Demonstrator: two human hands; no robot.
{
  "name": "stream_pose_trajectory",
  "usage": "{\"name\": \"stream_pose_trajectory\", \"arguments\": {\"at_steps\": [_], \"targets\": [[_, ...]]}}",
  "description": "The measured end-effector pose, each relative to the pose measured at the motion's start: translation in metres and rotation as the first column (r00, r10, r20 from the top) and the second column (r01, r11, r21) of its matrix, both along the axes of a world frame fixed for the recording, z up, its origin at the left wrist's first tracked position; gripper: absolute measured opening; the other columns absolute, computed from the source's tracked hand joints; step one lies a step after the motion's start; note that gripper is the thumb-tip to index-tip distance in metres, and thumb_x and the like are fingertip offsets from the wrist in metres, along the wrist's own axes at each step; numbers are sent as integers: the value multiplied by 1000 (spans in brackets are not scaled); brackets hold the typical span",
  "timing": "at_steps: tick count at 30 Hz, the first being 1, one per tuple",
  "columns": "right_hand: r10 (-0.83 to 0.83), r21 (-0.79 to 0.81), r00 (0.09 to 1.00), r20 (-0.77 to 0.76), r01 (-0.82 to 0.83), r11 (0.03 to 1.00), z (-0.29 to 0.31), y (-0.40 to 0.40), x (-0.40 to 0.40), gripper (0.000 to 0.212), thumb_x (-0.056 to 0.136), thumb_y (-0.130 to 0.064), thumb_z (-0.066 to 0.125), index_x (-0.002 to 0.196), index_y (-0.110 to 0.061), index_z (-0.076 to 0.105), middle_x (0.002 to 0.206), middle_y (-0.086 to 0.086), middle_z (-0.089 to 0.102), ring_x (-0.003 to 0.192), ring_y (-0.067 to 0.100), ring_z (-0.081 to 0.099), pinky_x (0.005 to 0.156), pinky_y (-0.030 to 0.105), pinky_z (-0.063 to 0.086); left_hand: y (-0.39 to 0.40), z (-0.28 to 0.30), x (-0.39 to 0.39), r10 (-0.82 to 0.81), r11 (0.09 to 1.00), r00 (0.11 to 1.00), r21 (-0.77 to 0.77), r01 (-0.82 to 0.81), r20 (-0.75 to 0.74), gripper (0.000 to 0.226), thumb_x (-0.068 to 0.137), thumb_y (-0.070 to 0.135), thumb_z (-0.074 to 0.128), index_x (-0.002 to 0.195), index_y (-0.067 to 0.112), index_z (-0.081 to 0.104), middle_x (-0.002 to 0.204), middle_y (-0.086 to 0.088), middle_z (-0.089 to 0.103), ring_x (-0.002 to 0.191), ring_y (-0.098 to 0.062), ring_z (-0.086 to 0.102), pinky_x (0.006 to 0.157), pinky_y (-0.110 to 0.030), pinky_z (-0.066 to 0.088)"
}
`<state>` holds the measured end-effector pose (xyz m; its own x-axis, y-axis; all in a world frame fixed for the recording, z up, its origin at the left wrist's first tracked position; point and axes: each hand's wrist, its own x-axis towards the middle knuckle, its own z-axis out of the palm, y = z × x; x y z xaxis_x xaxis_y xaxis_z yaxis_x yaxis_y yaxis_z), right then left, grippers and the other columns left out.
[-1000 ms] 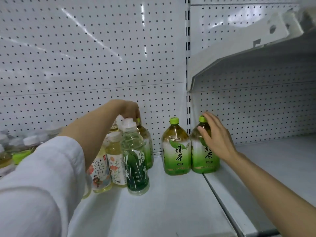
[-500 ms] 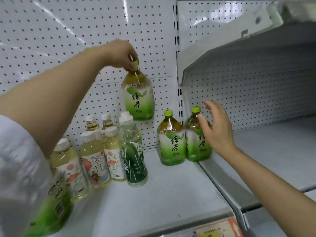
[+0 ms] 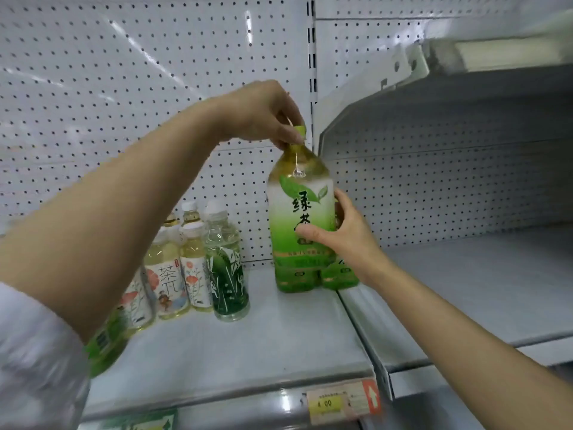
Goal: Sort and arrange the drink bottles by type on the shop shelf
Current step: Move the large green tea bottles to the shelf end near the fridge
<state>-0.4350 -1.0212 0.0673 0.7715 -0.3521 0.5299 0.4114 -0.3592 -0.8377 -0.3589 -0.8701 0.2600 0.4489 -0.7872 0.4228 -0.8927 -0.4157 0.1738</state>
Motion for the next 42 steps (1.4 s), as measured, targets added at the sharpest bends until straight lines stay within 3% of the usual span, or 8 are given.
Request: {"name": "stream_pose_trajectory", "arguments": {"at_steps": [5, 12, 19, 25, 30, 36, 39, 42], "targets": [[-6, 150, 994, -106, 22, 989, -42, -30, -4, 79, 59, -13, 92, 127, -25, 53, 114, -1, 68, 106, 17, 66, 88, 37, 56, -34, -67, 4, 14, 999, 1000, 40, -14, -8, 34, 88, 27, 74, 118, 11, 71, 105, -1, 75, 94, -15, 71, 95, -40, 55], [-118, 91, 965, -232, 142, 986, -67, -72, -10, 78, 58, -11, 92, 128, -21, 58, 109, -3, 71, 100, 13, 64, 81, 31, 54, -81, -121, 7, 30, 1000, 999, -7, -30, -37, 39, 89, 28, 74, 124, 12, 69, 114, -8, 73, 106, -22, 67, 97, -38, 51], [-105, 127, 980, -170, 127, 984, -93, -94, -11, 65, 66, -8, 87, 124, -21, 62, 107, -5, 73, 99, 12, 69, 76, 24, 58, -115, -148, 9, 69, 991, 995, -107, -77, -72, 41, 90, 29, 72, 129, 14, 67, 119, -12, 71, 111, -25, 65, 98, -34, 48], [-143, -81, 975, -172, 130, 988, -105, -94, -11, 64, 83, -23, 76, 140, -28, 48, 117, -10, 66, 104, 1, 61, 71, 5, 48, -106, -177, 2, 89, 993, 996, -77, -89, -6, 72, 90, 42, 70, 152, 22, 39, 124, -13, 68, 113, -30, 62, 95, -41, 51], [-321, -329, 943, -83, 279, 902, -114, -85, -10, 85, 88, -37, 68, 154, -29, 16, 151, 3, 41, 134, 21, 43, 102, 42, 46, -79, -219, -8, 117, 992, 968, 26, -126, 222, 107, 85, 44, 74, 161, 24, 1, 160, -10, 34, 134, -31, 46, 105, -44, 46], [-495, -547, 862, 111, 469, 693, -107, -69, -9, 87, 87, -20, 69, 155, -13, 15, 161, 10, 20, 146, 31, 20, 112, 51, 27, -5, -252, 0, 238, 971, 902, -95, -218, 360, 83, 83, 41, 75, 153, 15, 36, 157, -9, 39, 135, -30, 46, 109, -46, 44], [-518, -572, 848, 114, 482, 663, -106, -68, -10, 86, 86, -19, 70, 154, -9, 18, 160, 13, 22, 145, 32, 20, 113, 54, 26, 59, -260, 13, 474, 858, 795, -402, -320, 380, 69, 83, 33, 76, 143, 11, 50, 144, -9, 54, 128, -28, 52, 108, -40, 43], [-534, -572, 838, 116, 496, 654, -105, -67, -9, 86, 87, -18, 69, 155, -10, 17, 160, 13, 22, 144, 33, 21, 113, 54, 26, 134, -261, 29, 764, 517, 641, -657, -548, 67, 66, 85, 36, 68, 142, 11, 46, 142, -8, 50, 132, -26, 45, 113, -42, 37]]}}
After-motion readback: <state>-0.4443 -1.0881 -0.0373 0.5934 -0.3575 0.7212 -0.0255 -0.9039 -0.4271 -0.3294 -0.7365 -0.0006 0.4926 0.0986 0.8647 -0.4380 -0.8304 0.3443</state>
